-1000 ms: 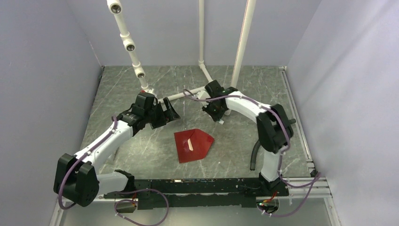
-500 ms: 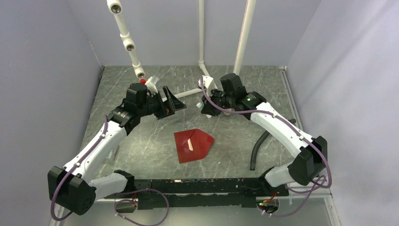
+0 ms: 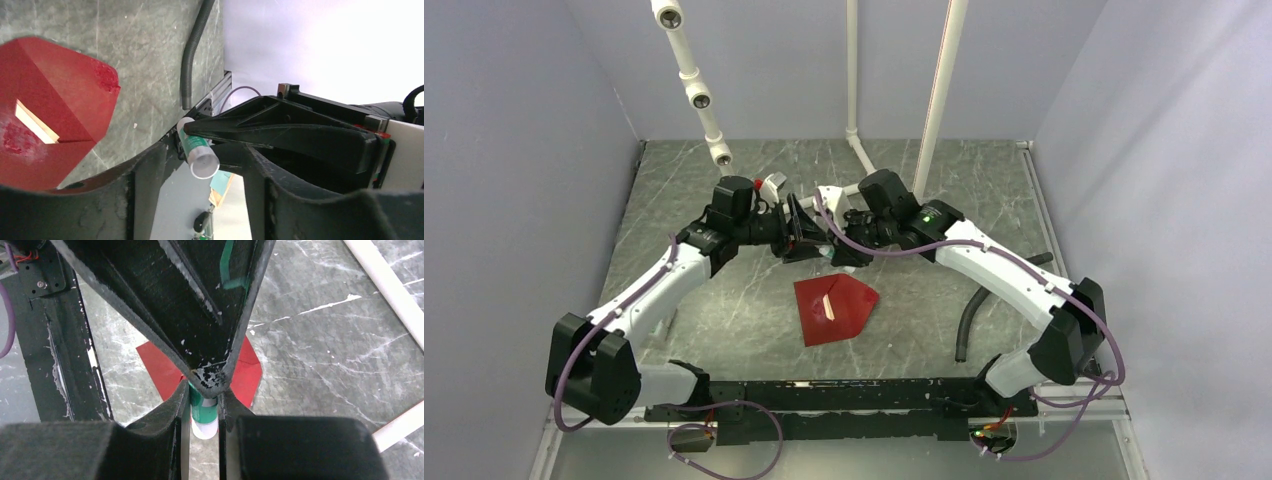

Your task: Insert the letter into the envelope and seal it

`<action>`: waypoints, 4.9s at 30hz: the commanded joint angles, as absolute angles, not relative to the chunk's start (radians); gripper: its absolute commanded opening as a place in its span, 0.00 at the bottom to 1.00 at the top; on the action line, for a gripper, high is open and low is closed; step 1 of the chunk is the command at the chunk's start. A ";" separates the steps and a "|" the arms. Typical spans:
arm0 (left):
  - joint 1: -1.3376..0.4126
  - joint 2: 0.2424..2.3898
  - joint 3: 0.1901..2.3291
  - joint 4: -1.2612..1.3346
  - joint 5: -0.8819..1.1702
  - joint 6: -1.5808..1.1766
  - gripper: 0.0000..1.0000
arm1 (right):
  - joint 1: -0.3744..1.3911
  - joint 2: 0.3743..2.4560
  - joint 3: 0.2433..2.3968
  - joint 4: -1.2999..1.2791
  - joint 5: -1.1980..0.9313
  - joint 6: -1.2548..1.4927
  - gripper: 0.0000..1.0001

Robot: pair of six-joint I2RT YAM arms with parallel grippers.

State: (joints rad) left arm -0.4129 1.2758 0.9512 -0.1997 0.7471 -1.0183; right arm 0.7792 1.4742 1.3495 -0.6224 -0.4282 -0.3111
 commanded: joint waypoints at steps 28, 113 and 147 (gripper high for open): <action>-0.430 1.282 1.114 -0.242 0.859 -0.961 0.02 | 0.541 1.244 1.199 -0.327 -0.579 0.238 0.81; -0.423 1.319 1.170 0.231 1.033 -1.413 0.23 | 0.531 1.151 0.941 0.467 -0.630 1.309 0.06; -0.392 1.278 1.140 0.226 1.053 -1.446 0.02 | 0.412 1.086 0.938 0.434 -1.005 0.915 0.00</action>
State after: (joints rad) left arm -0.4389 1.3205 1.1358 0.2031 1.0306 -1.4483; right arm 0.4660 1.1412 0.8909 0.4850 -0.8013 1.1267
